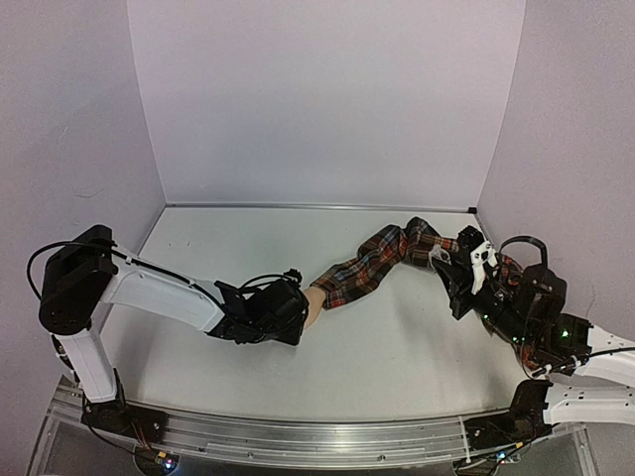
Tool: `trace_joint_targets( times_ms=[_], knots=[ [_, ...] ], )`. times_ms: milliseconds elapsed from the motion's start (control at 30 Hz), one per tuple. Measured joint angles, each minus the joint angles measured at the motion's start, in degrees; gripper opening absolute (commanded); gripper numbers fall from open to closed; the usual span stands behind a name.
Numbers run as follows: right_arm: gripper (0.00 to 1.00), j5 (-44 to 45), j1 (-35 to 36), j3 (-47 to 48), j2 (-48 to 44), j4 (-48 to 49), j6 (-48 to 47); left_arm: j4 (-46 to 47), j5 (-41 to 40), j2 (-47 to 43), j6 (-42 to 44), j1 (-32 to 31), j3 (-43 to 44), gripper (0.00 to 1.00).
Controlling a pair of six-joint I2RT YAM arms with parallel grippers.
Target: Paint the nails
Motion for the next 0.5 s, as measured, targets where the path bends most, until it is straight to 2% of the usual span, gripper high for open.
trace_joint_targets(
  times_ms=[500],
  knots=[
    [0.0, 0.0, 0.0, 0.0, 0.0, 0.0, 0.0, 0.6, 0.1, 1.1, 0.6, 0.1, 0.8, 0.0]
  ],
)
